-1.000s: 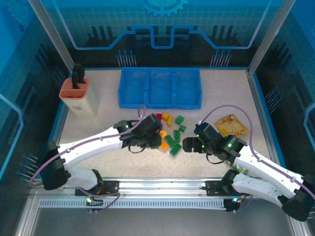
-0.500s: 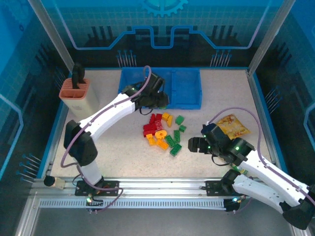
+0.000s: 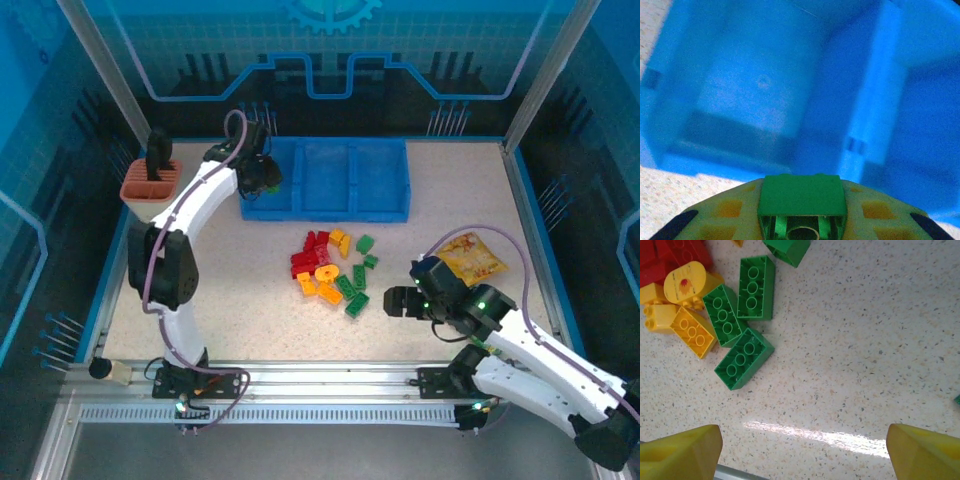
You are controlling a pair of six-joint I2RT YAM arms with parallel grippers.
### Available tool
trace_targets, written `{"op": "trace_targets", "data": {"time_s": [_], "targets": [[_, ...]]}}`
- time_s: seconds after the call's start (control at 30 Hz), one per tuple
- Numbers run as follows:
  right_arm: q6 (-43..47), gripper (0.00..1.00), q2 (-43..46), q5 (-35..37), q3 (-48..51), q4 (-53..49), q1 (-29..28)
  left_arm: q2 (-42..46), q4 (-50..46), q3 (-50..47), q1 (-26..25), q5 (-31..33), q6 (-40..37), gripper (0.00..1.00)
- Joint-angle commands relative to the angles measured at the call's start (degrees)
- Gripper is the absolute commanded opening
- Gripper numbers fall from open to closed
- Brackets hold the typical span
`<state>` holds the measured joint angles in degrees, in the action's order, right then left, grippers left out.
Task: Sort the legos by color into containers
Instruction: Place the lego in the container, then rotate the container at the top-center of the table.
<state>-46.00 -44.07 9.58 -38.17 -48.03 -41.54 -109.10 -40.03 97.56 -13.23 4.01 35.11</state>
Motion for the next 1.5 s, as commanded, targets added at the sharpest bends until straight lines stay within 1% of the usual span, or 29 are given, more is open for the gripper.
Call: {"op": "trace_targets", "data": {"time_s": [0.0, 0.1, 0.2, 0.23, 0.3, 0.33, 0.43, 0.47, 0.6, 0.7, 0.8, 0.9, 0.97, 1.0, 1.1, 1.23, 1.33, 1.47], "targets": [[1.02, 0.86, -1.83, -2.58, 0.01, 1.77, 0.72, -6.00, -1.30, 3.09, 1.45, -1.80, -2.29, 0.21], [1.02, 0.86, -2.93, -2.85, -0.61, 2.33, 0.39, -9.83, -2.43, 5.34, 2.07, -2.02, -2.75, 0.22], [0.84, 0.86, -3.12, -2.97, -0.76, 2.33, 0.19, -11.00, -2.47, 6.15, 2.08, -1.90, -2.86, 0.31], [0.91, 0.86, -2.99, -2.92, -0.77, 2.24, 0.16, -10.89, -2.11, 6.12, 2.12, -2.15, -2.87, 0.40], [0.74, 0.86, -2.73, -2.86, -0.65, 2.00, 0.07, -10.11, -2.08, 6.27, 2.14, -2.17, -3.07, 0.65], [0.73, 0.86, -2.64, -2.74, -0.65, 1.83, 0.14, -9.46, -2.28, 6.59, 2.15, -2.19, -3.32, 0.74], [0.69, 0.87, -2.33, -2.71, -0.67, 1.39, 0.09, -5.49, -2.47, 6.81, 2.10, -0.85, -4.04, 0.88], [0.74, 0.87, -2.25, -2.61, -0.59, 1.44, 0.09, -3.72, -2.18, 6.72, 2.16, 0.12, -4.53, 0.90], [0.99, 0.87, -2.80, -2.85, -0.50, 1.95, 0.14, 1.11, -2.49, 7.27, 3.69, 4.94, -5.49, 0.91], [1.28, 0.87, -3.60, -3.35, -0.34, 2.49, -0.03, 2.09, -3.61, 7.21, 7.42, 6.10, -3.64, 0.91], [1.79, 0.87, -4.17, -3.87, 0.06, 3.32, -0.47, 1.06, -3.29, 6.51, 11.07, 4.56, -2.31, 0.91], [2.03, 0.87, -4.60, -4.38, 0.14, 3.98, -0.90, -3.30, -3.19, 8.20, 12.79, -0.93, -3.79, 0.90], [2.15, 0.87, -4.79, -4.71, 0.12, 4.17, -1.16, -7.85, -5.67, 12.38, 12.79, -4.50, -6.44, 0.88], [2.18, 0.88, -4.75, -4.81, 0.03, 4.25, -1.40, -9.54, -6.76, 13.92, 12.71, -5.17, -6.79, 0.88], [2.11, 0.87, -4.45, -4.97, -0.16, 4.48, -1.71, -12.09, -7.36, 14.96, 12.66, -7.36, -7.25, 0.87], [1.62, 0.87, -4.34, -4.90, 0.13, 5.17, -1.88, -10.56, -4.32, 10.32, 11.04, -7.70, -7.51, 0.87], [1.29, 0.87, -4.85, -5.28, 0.54, 6.25, -2.07, -9.79, -3.98, 7.41, 9.84, -8.62, -6.46, 0.87], [1.16, 0.87, -5.40, -5.10, 1.08, 7.29, -2.65, -6.77, -0.62, 0.59, 6.77, -9.15, -5.41, 0.86]]}}
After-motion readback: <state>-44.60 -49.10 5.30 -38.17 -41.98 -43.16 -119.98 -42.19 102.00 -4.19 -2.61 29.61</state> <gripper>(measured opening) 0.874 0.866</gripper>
